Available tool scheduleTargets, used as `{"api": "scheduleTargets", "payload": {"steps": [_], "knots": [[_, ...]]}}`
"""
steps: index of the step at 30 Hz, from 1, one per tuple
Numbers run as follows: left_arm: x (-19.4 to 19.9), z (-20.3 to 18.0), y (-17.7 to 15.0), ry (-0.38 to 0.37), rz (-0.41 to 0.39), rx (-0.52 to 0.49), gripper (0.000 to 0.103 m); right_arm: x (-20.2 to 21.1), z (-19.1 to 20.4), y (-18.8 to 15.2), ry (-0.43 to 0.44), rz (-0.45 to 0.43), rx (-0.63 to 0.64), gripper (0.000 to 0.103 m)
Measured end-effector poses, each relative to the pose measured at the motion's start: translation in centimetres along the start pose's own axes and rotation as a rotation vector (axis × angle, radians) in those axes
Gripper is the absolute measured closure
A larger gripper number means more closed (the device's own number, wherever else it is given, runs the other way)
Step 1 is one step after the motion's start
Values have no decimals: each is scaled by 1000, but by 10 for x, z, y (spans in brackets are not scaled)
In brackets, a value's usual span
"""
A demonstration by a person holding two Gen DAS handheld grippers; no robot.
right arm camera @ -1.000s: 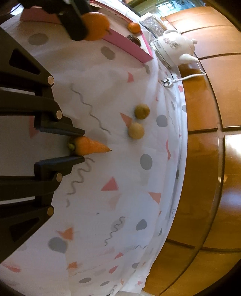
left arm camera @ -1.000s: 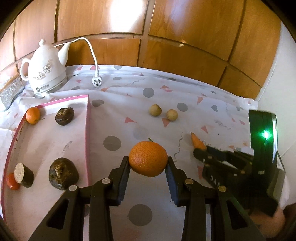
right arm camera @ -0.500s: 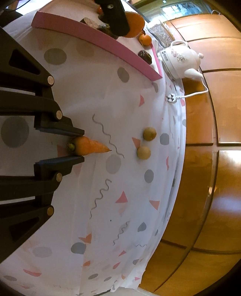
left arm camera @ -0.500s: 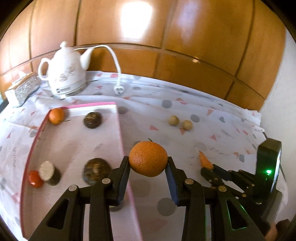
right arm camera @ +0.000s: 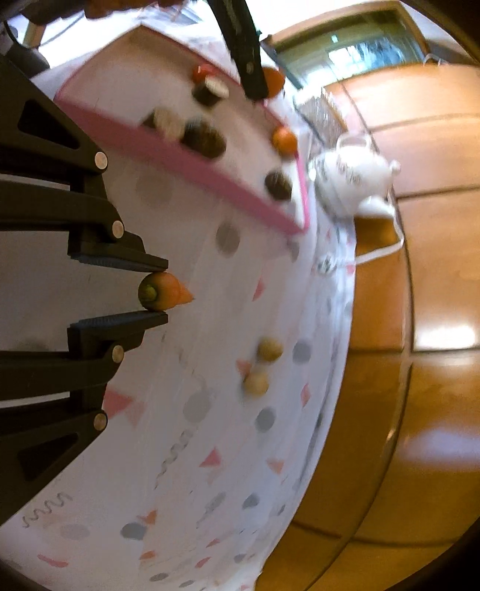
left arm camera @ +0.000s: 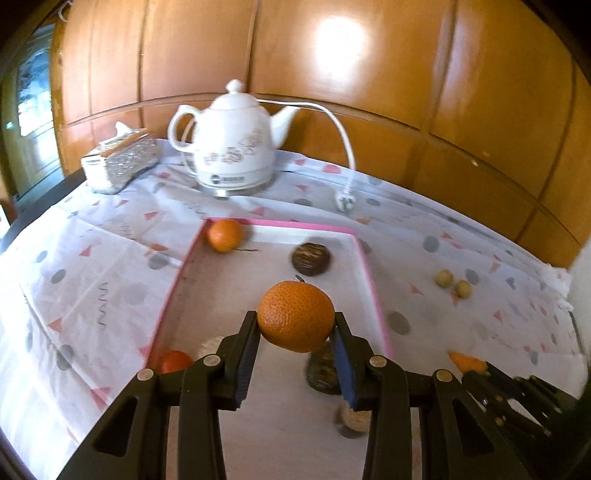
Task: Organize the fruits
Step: 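Release the orange into the pink tray with the left gripper while the right drops the carrot there, then move the right gripper to a small tan round fruit on the cloth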
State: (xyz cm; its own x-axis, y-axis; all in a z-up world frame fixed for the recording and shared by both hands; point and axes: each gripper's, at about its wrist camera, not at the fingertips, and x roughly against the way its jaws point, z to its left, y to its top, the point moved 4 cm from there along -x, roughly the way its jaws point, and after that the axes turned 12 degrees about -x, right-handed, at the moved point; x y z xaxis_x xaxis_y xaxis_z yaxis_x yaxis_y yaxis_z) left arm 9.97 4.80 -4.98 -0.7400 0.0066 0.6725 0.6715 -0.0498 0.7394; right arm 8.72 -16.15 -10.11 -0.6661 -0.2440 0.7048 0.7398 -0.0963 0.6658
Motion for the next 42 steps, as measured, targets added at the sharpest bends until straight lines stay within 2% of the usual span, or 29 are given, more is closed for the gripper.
{"api": "scheduleTargets", "payload": {"steps": [11,19,25,28,36,42], "knots": [[-5,20,2,49,10,23,64,13,75,0,210,12,114,82],[-6,31,4,59,7,37,64,16,96,3,230,-6,155,82],[-8,39,4,53,16,69,62,15,111,2,289,19,155,82],[-5,42,6,58,2,65,58,11,120,2,344,59,142,81],[0,50,5,65,-6,84,56,-5,133,0,340,94,143,81],[-1,57,-4,70,12,116,56,-4,126,-1,318,91,123,81]]}}
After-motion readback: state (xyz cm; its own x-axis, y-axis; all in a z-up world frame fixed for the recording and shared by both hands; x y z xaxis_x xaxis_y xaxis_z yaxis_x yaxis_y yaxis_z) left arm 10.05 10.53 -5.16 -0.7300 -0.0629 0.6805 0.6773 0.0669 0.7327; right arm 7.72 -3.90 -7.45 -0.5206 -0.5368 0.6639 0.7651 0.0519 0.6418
